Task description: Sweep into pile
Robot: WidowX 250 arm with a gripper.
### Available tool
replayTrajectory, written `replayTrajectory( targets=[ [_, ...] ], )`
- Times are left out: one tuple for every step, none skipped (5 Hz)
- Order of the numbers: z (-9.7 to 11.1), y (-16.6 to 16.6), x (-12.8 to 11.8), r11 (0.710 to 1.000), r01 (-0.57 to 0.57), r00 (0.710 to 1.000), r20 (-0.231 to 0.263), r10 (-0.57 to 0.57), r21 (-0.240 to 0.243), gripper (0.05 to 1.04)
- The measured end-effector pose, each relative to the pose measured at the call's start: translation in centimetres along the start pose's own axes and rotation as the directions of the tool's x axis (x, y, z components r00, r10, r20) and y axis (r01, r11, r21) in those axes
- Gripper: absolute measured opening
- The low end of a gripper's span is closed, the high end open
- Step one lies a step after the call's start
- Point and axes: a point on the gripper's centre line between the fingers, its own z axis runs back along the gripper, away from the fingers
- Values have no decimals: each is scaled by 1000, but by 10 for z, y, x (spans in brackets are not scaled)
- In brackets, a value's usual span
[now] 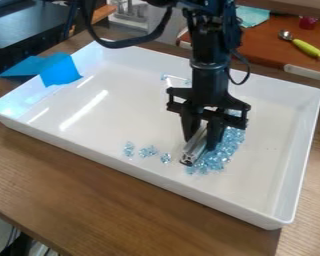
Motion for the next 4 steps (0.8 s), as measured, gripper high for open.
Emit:
replayTrajectory(
  targets=[
    [0, -13, 3, 999, 8, 1000, 5, -8, -34, 377],
    [1, -29, 0, 996, 43, 999, -7, -44, -75, 378],
    [4, -37, 5, 993, 47, 999, -6, -48, -111, 377],
    [6, -42, 2, 990, 42, 999, -23, -46, -137, 377]
  ],
)
